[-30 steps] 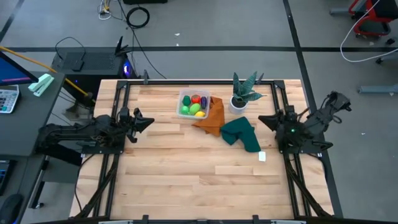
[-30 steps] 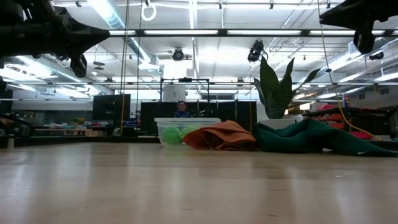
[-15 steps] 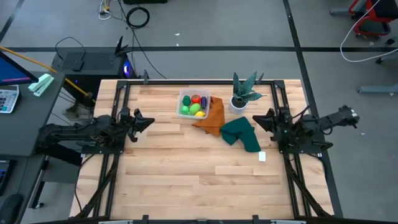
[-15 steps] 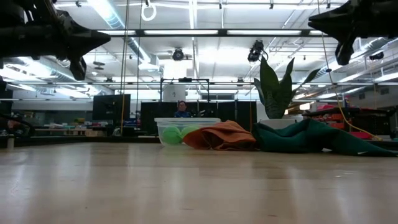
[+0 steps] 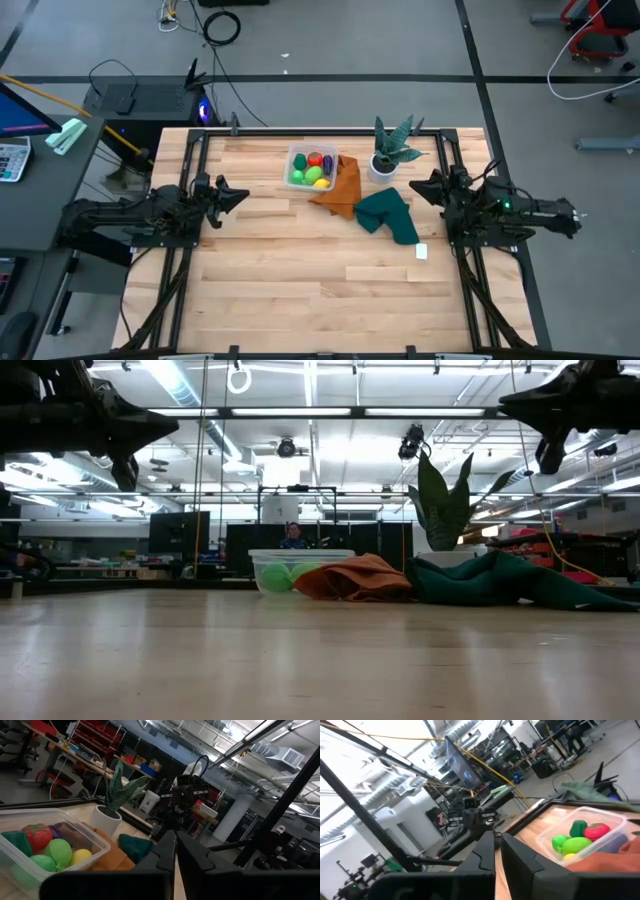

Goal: Pick and placing Produce into tupperware
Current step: Return to Home Position

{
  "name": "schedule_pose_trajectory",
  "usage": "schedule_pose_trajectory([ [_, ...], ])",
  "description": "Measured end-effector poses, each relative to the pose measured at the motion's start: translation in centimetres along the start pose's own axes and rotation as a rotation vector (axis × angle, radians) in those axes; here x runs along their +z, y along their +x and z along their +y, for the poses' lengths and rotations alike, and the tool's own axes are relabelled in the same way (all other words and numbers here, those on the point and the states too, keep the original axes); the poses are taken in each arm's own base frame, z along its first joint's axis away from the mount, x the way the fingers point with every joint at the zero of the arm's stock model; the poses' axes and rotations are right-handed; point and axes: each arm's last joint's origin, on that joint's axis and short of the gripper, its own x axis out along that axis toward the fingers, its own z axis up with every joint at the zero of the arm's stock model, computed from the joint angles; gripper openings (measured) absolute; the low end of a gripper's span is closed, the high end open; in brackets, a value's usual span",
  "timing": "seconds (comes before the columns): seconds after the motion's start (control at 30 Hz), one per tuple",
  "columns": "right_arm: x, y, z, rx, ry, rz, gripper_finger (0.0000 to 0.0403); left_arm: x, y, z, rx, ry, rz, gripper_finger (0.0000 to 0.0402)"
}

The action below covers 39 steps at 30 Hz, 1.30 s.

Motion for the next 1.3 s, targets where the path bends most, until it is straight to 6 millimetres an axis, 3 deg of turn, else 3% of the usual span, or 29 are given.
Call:
schedule_pose_trajectory([
  [0.2,0.1,0.0,-0.2,-0.052,-0.062,-0.028,0.0,0.0,0.0,0.0,0.0,-0.004,0.001,0.0007],
  [0.4,0.4,0.0,0.1,-0.021,-0.09,-0.092,0.0,0.0,0.0,0.0,0.001,-0.022,0.001,0.002],
  [0.6,-1.7,0.3,-1.3,0.052,-0.053,-0.186,0.0,-0.1,0.0,0.0,0.003,-0.019,0.005,0.0015],
  [0.67,-1.5,0.3,-1.2,0.07,-0.041,-0.201,0.0,-0.1,0.0,0.0,0.003,-0.019,0.006,0.0009],
  [0.87,-1.8,0.4,-1.0,0.115,-0.133,-0.107,0.0,-0.2,0.0,0.1,0.012,0.037,0.021,0.0012],
  [1.13,-4.5,0.4,-2.6,0.055,-0.213,0.231,0.0,-0.2,0.0,0.0,-0.02,0.188,0.029,0.0015],
  [1.3,-4.6,0.4,-2.7,0.061,-0.267,0.232,0.0,-0.3,0.0,0.0,-0.028,0.205,0.043,0.0005],
])
